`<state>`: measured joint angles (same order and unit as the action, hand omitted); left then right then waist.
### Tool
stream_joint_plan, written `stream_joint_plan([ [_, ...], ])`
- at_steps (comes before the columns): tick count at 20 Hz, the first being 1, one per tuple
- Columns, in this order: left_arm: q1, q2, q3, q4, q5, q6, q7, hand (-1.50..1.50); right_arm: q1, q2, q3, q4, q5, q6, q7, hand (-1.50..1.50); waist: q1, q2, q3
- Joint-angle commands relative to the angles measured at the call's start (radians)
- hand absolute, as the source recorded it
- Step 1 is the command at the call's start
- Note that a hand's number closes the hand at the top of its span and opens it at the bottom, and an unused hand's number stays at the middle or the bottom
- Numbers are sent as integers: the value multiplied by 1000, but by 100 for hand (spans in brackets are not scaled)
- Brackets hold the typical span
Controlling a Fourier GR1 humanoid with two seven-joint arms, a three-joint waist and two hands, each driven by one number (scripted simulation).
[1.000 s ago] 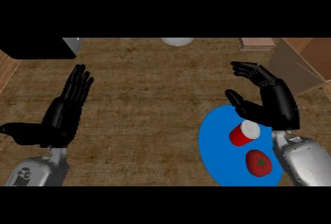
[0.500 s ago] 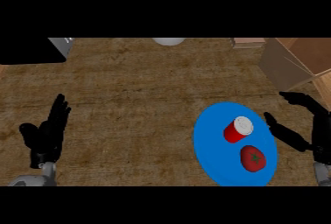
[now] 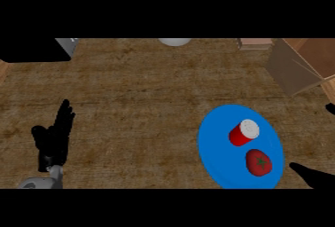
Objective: Pick the can from the plate and place it in the cardboard box
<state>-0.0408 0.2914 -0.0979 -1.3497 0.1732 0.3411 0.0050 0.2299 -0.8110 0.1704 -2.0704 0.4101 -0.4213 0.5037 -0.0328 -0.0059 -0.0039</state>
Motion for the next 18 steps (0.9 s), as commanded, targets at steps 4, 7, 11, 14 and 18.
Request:
stream_joint_plan([
  [4, -22, -29, -23, 7, -22, -4, 15, 0, -48, -113, -25, -273, -45, 278, 410, -150, 28, 5, 1],
  [7, -56, -17, -6, 47, -35, -17, -5, 0, -145, -112, 15, -292, -69, 376, 552, -150, 38, 8, 1],
  [11, -46, -32, 6, 44, -23, -29, -14, 0, -319, -89, 52, -185, -137, 494, 644, -150, 51, 9, 2],
  [14, -46, -11, 26, 62, -13, -61, -32, 0, -342, 11, 206, -108, -27, 473, 695, -150, 53, 10, 2],
  [18, -98, -51, -18, 51, -49, -15, 42, 0, -438, 42, 241, -69, -72, 548, 833, -150, 54, 11, 1],
])
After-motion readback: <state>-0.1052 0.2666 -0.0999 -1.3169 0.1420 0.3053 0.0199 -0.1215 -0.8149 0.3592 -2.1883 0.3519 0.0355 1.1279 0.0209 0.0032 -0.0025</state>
